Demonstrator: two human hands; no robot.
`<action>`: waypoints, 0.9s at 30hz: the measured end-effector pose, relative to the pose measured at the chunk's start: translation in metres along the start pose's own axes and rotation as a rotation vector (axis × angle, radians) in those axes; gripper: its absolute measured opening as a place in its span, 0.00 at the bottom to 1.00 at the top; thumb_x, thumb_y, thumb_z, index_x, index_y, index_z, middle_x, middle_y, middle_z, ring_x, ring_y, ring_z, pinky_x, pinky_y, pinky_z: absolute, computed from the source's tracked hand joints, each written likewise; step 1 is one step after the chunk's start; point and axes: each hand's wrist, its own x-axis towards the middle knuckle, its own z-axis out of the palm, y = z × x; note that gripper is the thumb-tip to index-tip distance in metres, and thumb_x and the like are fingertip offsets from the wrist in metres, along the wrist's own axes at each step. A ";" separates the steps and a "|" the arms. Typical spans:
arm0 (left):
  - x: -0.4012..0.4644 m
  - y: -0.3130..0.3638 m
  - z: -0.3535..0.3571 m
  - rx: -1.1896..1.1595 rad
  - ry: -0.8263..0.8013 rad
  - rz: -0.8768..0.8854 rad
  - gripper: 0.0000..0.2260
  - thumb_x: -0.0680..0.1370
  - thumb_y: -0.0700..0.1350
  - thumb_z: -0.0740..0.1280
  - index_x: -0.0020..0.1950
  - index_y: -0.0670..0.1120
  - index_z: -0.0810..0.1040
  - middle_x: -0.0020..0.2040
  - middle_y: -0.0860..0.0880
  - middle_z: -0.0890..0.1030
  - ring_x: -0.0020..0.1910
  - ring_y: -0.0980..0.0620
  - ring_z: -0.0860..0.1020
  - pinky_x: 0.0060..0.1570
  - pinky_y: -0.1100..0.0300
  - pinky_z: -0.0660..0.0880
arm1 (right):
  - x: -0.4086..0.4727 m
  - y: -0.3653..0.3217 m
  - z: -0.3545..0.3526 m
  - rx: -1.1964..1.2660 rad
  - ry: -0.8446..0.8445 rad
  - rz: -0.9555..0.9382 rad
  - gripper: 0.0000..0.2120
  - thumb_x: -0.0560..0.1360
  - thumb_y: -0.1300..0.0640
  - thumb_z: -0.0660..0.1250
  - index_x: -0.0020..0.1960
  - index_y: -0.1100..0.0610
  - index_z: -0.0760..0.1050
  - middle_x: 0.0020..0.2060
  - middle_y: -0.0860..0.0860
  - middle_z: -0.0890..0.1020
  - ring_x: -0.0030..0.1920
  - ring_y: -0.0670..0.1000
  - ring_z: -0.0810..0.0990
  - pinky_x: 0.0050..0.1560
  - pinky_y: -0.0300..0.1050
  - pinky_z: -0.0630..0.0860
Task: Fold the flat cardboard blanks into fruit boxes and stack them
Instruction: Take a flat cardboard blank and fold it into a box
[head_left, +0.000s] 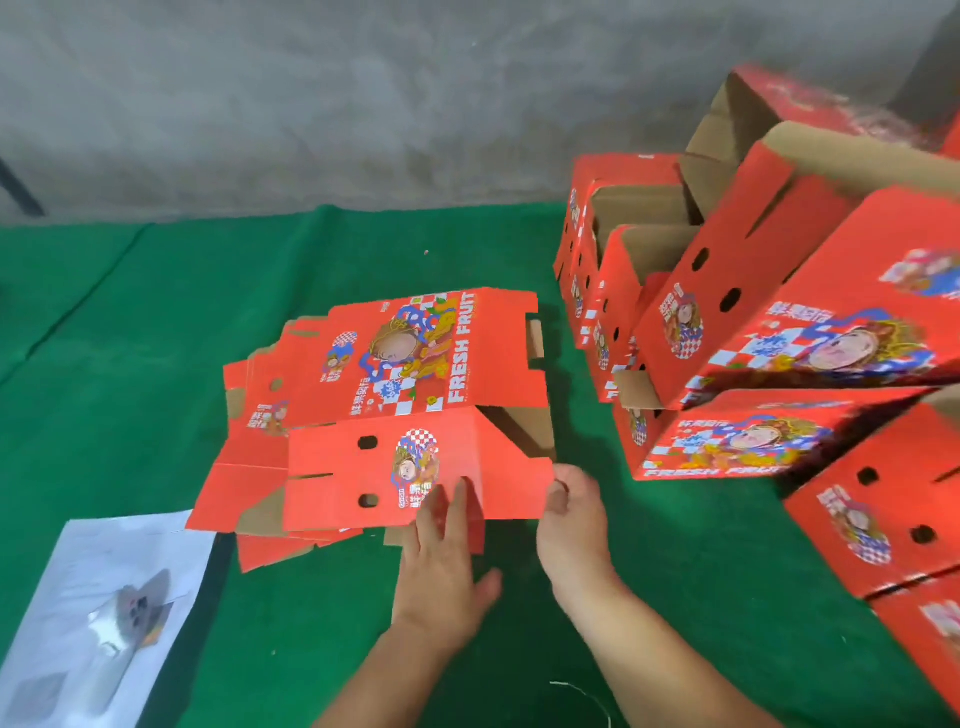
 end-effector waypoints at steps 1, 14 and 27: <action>-0.002 0.006 0.000 -0.082 0.013 0.004 0.50 0.76 0.57 0.72 0.83 0.52 0.37 0.80 0.45 0.47 0.80 0.42 0.53 0.79 0.53 0.54 | 0.004 -0.001 -0.014 -0.011 0.032 -0.076 0.14 0.84 0.65 0.55 0.53 0.49 0.75 0.54 0.52 0.75 0.53 0.44 0.75 0.54 0.41 0.67; -0.002 0.094 -0.019 -0.845 0.283 -0.013 0.41 0.75 0.46 0.77 0.80 0.57 0.55 0.70 0.54 0.62 0.62 0.48 0.81 0.64 0.48 0.78 | 0.041 -0.038 -0.189 -0.097 0.379 -0.614 0.19 0.76 0.68 0.53 0.59 0.68 0.79 0.51 0.60 0.76 0.53 0.49 0.70 0.56 0.39 0.65; 0.021 0.104 -0.044 -1.179 0.512 -0.172 0.42 0.71 0.68 0.64 0.82 0.61 0.53 0.83 0.57 0.55 0.81 0.57 0.55 0.80 0.43 0.53 | 0.059 -0.007 -0.288 -0.132 0.403 -0.573 0.16 0.76 0.67 0.55 0.52 0.61 0.81 0.58 0.58 0.69 0.60 0.41 0.67 0.62 0.26 0.58</action>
